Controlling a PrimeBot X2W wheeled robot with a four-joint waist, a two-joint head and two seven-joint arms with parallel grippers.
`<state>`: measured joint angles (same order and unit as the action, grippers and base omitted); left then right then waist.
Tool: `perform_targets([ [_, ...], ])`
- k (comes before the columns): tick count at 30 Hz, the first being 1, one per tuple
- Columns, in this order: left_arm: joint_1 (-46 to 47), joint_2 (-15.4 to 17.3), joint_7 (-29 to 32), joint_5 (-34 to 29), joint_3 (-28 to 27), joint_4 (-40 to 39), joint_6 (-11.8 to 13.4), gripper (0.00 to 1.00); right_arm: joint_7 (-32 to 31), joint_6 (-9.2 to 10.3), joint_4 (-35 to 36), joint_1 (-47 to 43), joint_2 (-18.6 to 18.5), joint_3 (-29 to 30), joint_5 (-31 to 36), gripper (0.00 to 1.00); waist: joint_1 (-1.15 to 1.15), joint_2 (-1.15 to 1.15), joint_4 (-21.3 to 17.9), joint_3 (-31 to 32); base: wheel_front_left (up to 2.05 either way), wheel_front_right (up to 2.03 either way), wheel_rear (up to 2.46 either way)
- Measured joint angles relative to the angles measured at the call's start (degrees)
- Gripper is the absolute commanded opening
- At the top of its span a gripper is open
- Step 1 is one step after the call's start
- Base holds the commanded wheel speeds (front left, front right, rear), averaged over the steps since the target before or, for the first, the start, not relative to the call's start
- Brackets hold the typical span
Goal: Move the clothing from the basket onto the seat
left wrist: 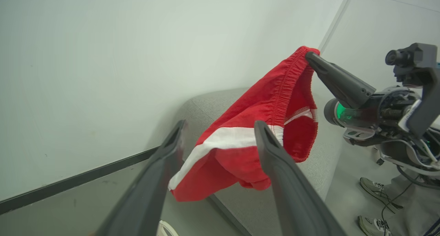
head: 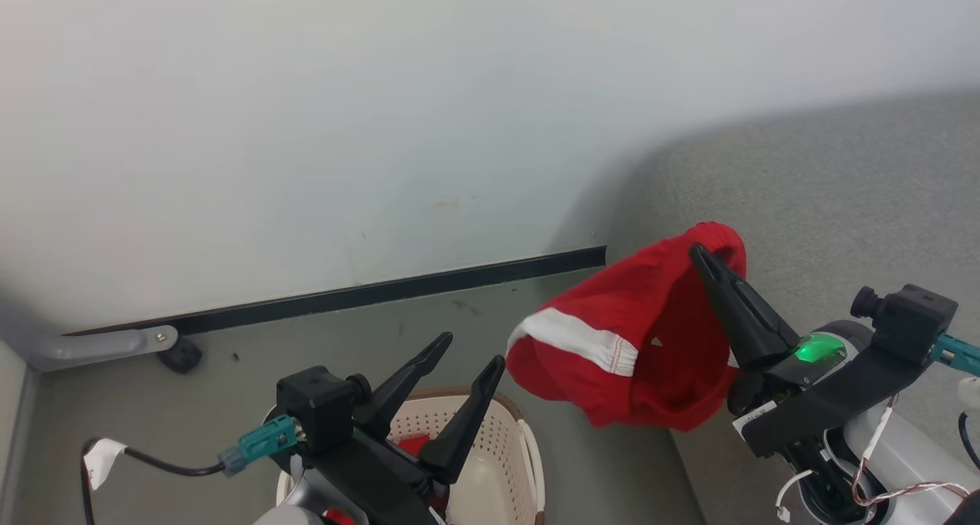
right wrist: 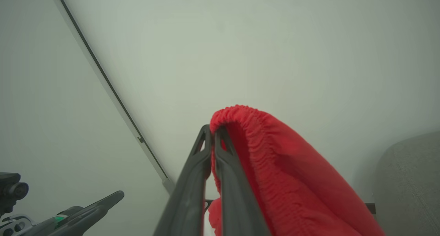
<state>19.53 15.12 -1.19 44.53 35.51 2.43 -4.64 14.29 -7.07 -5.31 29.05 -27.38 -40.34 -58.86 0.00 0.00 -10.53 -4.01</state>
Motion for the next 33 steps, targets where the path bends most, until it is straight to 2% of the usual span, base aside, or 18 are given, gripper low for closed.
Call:
perform_targets([
  [10, 1.1, 1.8, -0.7, -3.2, 2.0, -3.1, -1.4, 1.0, 0.0, 0.0, 3.8, -2.8, 0.0, 4.0, 2.6, 0.0, 0.0, 0.0, -4.6, -1.0, 0.0, 0.0, 0.0],
  [21, 2.3, 2.3, -1.4, -6.0, 4.1, -4.0, -1.5, 1.0, 0.0, 0.0, 7.0, -5.2, 0.0, 7.8, 5.4, 0.0, 0.0, 0.0, -9.2, -2.4, 0.0, 0.0, 0.0],
  [33, 3.8, 1.5, -1.8, -6.4, 5.7, -3.0, -1.9, 1.0, 0.3, 0.0, 9.1, -5.5, -0.4, 11.3, 7.5, 0.0, 0.0, 0.0, -10.3, -3.8, 0.0, 0.0, 0.0],
])
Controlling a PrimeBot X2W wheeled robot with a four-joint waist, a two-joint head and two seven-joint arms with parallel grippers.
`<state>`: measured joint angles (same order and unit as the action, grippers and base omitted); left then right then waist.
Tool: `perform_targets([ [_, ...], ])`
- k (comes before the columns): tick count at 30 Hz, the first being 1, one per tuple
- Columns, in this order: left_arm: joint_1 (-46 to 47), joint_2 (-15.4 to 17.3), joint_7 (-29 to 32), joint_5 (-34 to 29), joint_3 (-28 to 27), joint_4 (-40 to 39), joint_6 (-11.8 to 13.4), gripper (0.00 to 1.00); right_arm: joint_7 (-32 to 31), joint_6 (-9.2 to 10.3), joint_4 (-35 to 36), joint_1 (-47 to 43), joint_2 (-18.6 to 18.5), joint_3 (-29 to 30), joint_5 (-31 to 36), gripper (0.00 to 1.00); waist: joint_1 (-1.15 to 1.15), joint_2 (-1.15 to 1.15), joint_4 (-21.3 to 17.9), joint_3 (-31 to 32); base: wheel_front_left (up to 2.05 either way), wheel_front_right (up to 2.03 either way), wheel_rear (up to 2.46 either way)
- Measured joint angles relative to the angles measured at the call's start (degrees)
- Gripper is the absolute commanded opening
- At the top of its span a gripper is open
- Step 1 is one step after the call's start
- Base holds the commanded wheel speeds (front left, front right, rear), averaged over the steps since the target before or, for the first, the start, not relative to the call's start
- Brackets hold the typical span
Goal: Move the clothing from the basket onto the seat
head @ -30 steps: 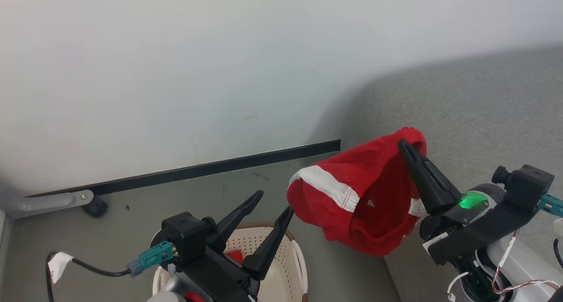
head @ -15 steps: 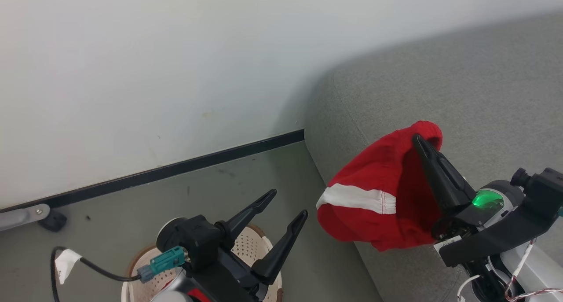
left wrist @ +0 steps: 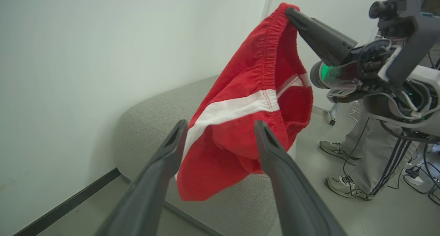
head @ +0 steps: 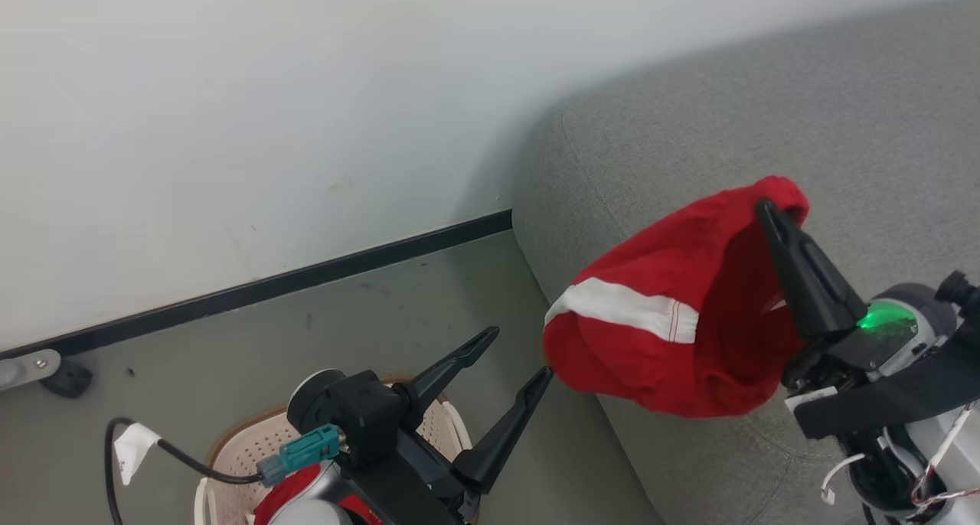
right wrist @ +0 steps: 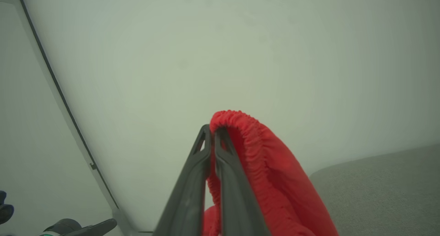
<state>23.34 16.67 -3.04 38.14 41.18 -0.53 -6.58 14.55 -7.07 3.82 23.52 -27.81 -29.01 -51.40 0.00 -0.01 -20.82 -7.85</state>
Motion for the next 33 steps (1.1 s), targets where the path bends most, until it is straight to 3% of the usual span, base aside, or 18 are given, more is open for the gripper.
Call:
perform_targets([
  [9, 0.1, 0.3, -0.1, -0.4, 0.4, -0.4, 0.0, 1.0, 0.1, -0.01, 0.3, 11.0, -4.8, 1.3, -0.6, 0.0, 0.0, 0.0, 0.3, -1.8, 0.0, 0.0, 0.0],
  [15, 1.5, 1.0, 0.4, -0.5, 0.5, -1.8, 0.0, 1.0, 0.2, -0.01, -5.2, 20.9, -9.6, 3.6, -2.9, 0.0, 0.0, 0.0, 0.5, -4.3, 0.0, 0.0, 0.0],
  [22, 3.6, 1.4, 1.5, -1.0, 1.0, -4.1, -0.1, 1.0, 0.2, -0.01, -12.6, 25.7, -14.5, 7.2, -4.2, 0.0, 0.0, 0.0, 1.2, -7.6, 0.0, 0.0, 0.0],
  [27, 3.8, 2.5, 2.3, -1.5, 1.1, -5.6, -0.1, 1.0, 0.2, -0.01, -18.3, 27.2, -16.4, 12.1, -4.6, 0.0, 0.0, 0.0, 1.8, -10.5, 0.0, 0.0, 0.0],
  [33, 5.8, 3.0, 3.8, -2.1, 1.3, -7.6, -0.1, 1.0, 0.2, 0.58, -22.5, 29.7, -17.3, 13.9, -4.3, 0.0, -0.01, 0.0, 2.5, -14.3, 0.0, 0.0, 0.0],
])
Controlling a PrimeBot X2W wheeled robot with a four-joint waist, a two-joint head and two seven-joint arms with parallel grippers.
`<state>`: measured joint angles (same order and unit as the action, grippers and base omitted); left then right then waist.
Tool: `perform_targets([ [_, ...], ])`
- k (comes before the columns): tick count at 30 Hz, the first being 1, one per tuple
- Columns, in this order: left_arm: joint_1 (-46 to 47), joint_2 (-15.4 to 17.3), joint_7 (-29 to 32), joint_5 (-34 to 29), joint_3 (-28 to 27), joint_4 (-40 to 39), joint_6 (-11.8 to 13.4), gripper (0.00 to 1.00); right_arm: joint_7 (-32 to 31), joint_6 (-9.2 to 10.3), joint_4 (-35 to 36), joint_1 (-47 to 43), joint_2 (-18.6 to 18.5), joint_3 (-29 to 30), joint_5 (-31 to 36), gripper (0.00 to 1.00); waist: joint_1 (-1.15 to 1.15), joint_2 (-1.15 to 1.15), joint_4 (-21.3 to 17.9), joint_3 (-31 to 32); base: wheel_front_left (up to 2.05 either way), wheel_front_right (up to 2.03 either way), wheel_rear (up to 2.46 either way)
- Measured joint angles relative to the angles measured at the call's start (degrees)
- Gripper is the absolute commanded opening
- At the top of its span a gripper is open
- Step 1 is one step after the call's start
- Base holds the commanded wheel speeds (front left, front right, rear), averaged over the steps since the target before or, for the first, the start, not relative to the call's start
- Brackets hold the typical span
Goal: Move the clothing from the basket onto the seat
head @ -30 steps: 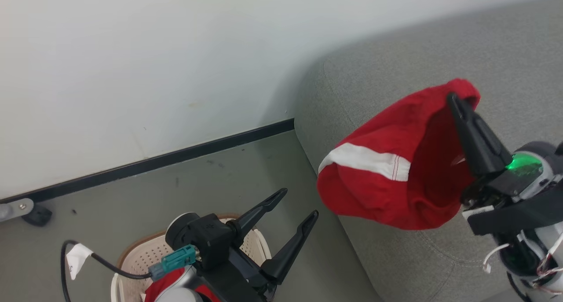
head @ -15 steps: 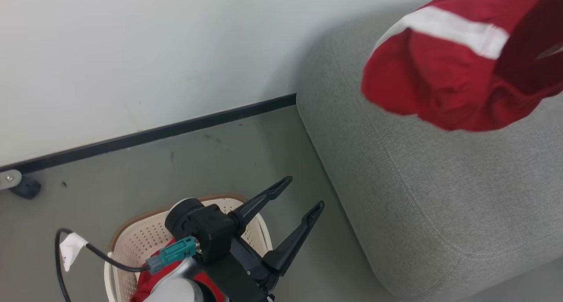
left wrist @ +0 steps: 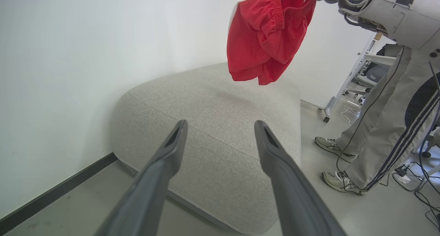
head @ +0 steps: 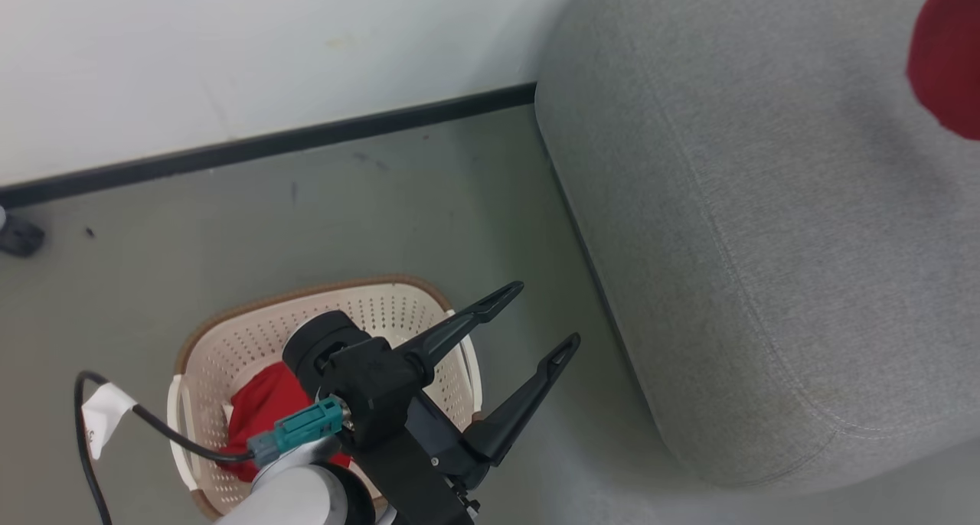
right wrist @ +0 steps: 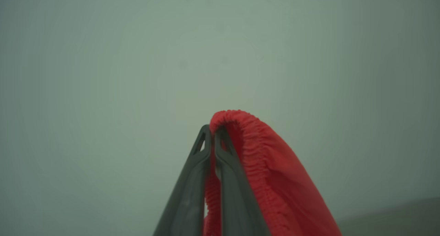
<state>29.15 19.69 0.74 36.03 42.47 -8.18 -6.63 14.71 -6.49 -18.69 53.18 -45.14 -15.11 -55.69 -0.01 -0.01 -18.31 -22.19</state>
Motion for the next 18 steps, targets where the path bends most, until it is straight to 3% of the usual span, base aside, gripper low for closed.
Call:
perform_targets([
  [8, 2.6, 0.7, 1.9, -0.3, 0.0, -2.0, 0.0, 1.0, 0.0, 2.89, -3.8, 2.8, -1.8, 2.7, 2.4, 0.0, 0.0, 0.0, 1.2, -5.6, 0.0, 0.0, 0.0],
  [13, 3.7, 1.6, 2.3, -0.3, -0.8, -2.3, 0.0, 1.0, 0.0, 3.54, -4.8, 3.3, -1.7, 1.7, 5.0, 0.0, 0.0, 0.0, 2.0, -8.9, 0.0, 0.0, 0.0],
  [18, 4.5, 1.8, 2.5, -0.3, -0.9, -2.1, -0.1, 1.0, 0.0, 6.24, -8.5, 2.8, -1.4, 1.8, 6.1, 0.0, 0.0, 0.0, 2.7, -11.2, 0.0, 0.0, 0.0],
])
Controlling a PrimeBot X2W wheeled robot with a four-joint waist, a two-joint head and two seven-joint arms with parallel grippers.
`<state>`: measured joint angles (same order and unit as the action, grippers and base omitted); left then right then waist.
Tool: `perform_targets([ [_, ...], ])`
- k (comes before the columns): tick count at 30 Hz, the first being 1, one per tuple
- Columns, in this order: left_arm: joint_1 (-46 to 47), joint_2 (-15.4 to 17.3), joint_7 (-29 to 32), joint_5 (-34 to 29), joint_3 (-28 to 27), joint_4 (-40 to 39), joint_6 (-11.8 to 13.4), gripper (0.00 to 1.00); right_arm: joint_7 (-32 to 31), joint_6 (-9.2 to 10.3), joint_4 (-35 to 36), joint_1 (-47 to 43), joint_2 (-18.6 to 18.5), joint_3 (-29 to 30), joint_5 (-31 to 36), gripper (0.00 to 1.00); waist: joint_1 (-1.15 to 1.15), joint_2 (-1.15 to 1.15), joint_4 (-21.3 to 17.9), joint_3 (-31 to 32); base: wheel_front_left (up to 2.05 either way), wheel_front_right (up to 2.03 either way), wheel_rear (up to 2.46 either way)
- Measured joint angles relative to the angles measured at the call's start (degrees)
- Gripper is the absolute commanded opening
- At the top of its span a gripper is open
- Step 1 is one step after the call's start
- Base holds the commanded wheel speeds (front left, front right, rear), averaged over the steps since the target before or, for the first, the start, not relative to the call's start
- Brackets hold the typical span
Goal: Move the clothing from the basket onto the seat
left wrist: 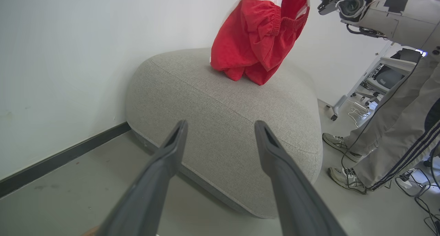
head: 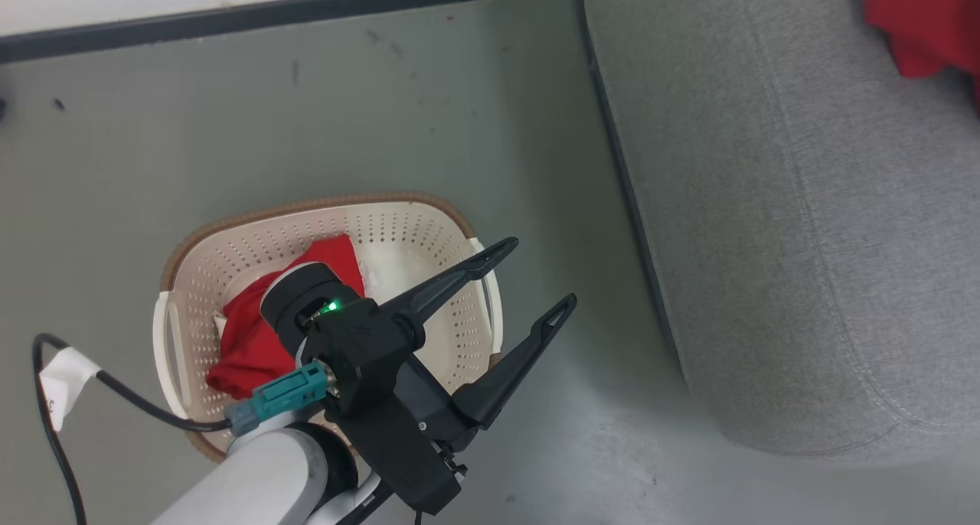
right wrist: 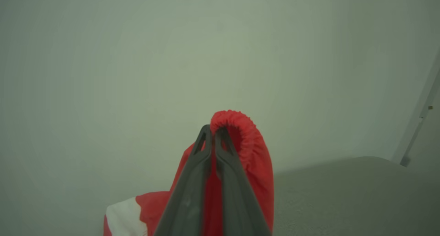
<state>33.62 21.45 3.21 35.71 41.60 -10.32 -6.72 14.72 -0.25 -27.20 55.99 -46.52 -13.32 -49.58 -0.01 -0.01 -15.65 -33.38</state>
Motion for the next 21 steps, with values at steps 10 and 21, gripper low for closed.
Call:
perform_targets([
  [10, 1.1, 0.1, -0.4, 0.3, -0.1, 1.1, -0.4, 1.0, -4.2, 0.97, -10.2, -4.7, 3.1, -7.3, 3.2, 0.0, 0.01, 0.0, 1.7, -2.3, 0.0, 0.0, 0.0],
  [21, 1.4, -0.1, -1.9, 0.7, 0.0, 3.2, -0.4, 1.0, -14.7, 0.65, -18.1, -4.9, 4.9, -11.0, 3.1, 0.0, 0.02, 0.0, 2.5, -1.2, 0.0, 0.0, 0.0],
])
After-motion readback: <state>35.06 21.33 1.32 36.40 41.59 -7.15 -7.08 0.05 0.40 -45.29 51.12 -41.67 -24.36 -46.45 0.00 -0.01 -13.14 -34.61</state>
